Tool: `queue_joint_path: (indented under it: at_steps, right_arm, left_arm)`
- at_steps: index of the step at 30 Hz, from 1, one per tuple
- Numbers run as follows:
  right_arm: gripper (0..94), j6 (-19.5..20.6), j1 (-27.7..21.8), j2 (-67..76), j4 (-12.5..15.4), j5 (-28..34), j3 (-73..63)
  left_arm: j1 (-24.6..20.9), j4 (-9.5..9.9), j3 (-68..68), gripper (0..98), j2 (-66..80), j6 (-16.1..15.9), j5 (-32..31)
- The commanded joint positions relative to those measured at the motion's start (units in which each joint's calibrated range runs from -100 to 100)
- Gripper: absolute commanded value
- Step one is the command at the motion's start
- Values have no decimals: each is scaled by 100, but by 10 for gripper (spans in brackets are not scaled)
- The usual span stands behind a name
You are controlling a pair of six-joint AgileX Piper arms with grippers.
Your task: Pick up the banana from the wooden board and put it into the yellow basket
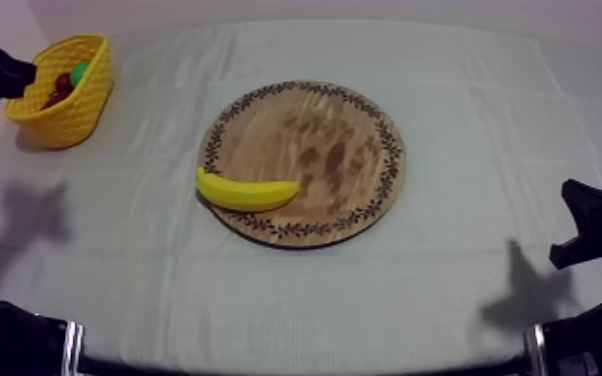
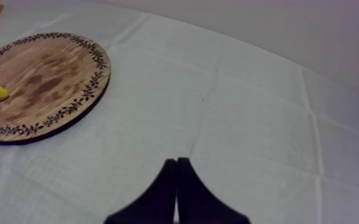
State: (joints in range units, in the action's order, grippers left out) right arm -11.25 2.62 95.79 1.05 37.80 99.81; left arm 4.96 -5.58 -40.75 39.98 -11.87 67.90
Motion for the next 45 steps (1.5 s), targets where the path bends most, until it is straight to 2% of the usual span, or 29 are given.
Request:
queue_joint_path:
  at_steps: [1, 5, 10, 21, 29, 36, 41, 43, 45]
  right_arm:
    - [2, -1, -1, -3, 0, 2, -3]
    - [2, 1, -1, -3, 0, 2, -3]
    - [2, -1, -1, -3, 0, 2, -3]
    - [2, -1, -1, -3, 0, 2, -3]
    - [2, -1, -1, -3, 0, 2, -3]
    - [2, -1, -1, -3, 0, 2, -3]
    - [2, -1, -1, -3, 0, 2, -3]
    - [2, -1, -1, -3, 0, 2, -3]
    - [2, -1, -1, -3, 0, 2, -3]
  left_arm:
    - [32, 0, 341, 1, -485, -350, 438]
    - [205, 90, 594, 1, -881, -630, 829]
    - [565, 323, 854, 1, -1163, -771, 1113]
    - [1701, 666, 1162, 5, -1890, -763, 1116]
    - [2327, 845, 1252, 10, -2515, -720, 1056]
    - [2634, 915, 1312, 15, -3133, -724, 1026]
    - [2774, 1008, 1327, 16, -3390, -595, 865]
    - [2818, 1042, 1337, 46, -3444, -549, 790]
    - [2852, 1067, 1351, 122, -3485, -519, 732]
